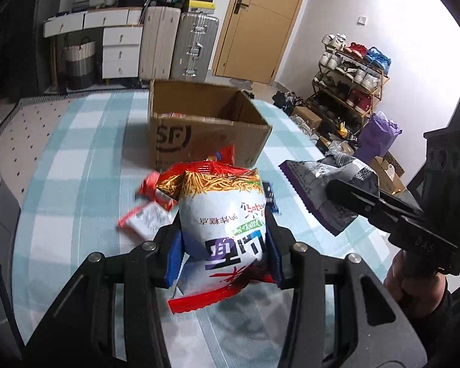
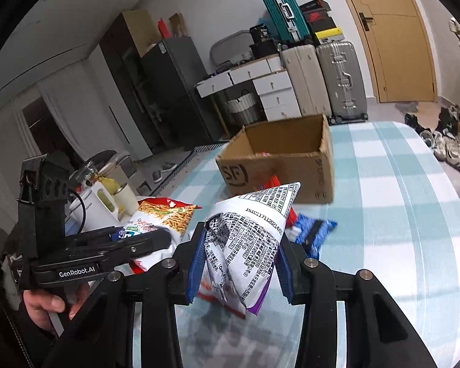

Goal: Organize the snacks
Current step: 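Carry both white bags over the cardboard box and open both grippers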

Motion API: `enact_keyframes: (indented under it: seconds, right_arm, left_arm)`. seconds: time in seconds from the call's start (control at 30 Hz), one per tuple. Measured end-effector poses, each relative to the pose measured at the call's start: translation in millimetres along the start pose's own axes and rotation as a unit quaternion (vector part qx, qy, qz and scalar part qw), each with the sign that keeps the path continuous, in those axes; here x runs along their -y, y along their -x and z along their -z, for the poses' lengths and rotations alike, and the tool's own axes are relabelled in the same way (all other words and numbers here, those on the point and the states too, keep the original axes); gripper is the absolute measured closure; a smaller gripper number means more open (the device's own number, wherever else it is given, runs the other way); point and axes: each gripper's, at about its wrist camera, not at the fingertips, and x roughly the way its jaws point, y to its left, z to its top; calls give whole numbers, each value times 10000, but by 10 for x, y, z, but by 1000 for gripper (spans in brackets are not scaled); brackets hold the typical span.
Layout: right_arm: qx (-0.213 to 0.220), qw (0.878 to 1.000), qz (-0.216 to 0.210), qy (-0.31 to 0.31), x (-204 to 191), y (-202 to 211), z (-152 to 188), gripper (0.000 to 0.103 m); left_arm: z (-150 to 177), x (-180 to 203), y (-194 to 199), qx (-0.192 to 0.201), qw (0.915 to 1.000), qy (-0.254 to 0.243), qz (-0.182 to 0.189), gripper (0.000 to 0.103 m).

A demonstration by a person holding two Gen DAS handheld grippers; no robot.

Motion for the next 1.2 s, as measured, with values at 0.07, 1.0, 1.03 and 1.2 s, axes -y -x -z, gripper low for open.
enact_keyframes:
  seconds: [0.07,1.0,1.03,1.2]
  right_arm:
    - [46,10000,-35,54,-21,-8,-97,62]
    - [34,9980,194,593,117,-945,-1412,62]
    - [12,9982,198,571,148,-1009,-1444,62]
    - [-52,9986,244,475,318,-1291,-1573,62]
  left_arm:
    - [-110,-25,31,34,10000,15,35,61]
    - [-1766,-277,-1030,-290,9993,-214,-97,61]
    - [-1803,-284,-1095,-305,9992,-225,-107,61]
    - [-2000,-353,-1405,-395,9987,-261,-180,61]
